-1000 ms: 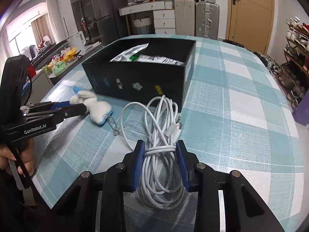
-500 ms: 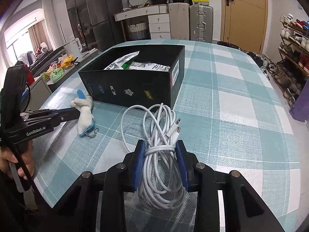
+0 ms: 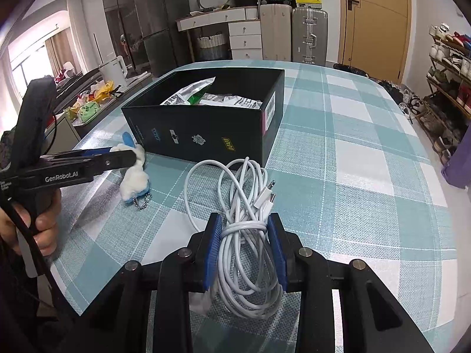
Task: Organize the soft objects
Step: 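Lift the plush toy and cable and lower both into the black box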
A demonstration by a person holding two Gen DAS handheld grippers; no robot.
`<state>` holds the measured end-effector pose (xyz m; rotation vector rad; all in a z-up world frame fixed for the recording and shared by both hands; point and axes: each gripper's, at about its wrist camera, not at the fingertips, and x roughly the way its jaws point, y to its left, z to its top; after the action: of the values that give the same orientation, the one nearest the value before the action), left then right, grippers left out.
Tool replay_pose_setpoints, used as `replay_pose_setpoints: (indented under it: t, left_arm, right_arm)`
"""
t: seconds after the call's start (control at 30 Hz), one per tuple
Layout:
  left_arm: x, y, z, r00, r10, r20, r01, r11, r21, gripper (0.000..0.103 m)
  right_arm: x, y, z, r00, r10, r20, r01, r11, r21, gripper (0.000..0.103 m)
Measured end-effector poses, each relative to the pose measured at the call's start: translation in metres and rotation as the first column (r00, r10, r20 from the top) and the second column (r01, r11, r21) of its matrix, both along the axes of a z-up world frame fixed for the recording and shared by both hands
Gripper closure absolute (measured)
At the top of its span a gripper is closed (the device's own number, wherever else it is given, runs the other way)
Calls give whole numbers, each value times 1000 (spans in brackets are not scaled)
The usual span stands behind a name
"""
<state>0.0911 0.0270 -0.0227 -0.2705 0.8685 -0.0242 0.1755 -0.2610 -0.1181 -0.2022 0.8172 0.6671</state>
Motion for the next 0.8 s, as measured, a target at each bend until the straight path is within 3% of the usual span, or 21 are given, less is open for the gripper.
replay_pose_setpoints:
  t: [0.07, 0.17, 0.27, 0.53, 0.8]
  left_arm:
    - [2, -3, 0, 1000, -8, 4, 8, 1000, -9, 49]
    - [4, -7, -2, 1000, -27, -1, 27, 999, -34, 64]
    - [-2, -12, 1, 999, -38, 25, 39, 999, -26, 69]
    - [-12, -10, 10, 997, -43, 66, 46, 998, -45, 71]
    - [-13, -10, 14, 996, -40, 78, 44, 998, -51, 71]
  right_arm:
    - [0, 1, 0, 1000, 2, 0, -2, 1000, -1, 70]
    - [0, 2, -1, 1000, 6, -3, -6, 1000, 0, 70]
    - [1, 2, -2, 1000, 12, -2, -12, 1000, 1, 71]
    - [-1, 2, 6, 999, 21, 26, -21, 1000, 21, 76]
    - [5, 6, -2, 999, 43, -21, -43, 999, 4, 73]
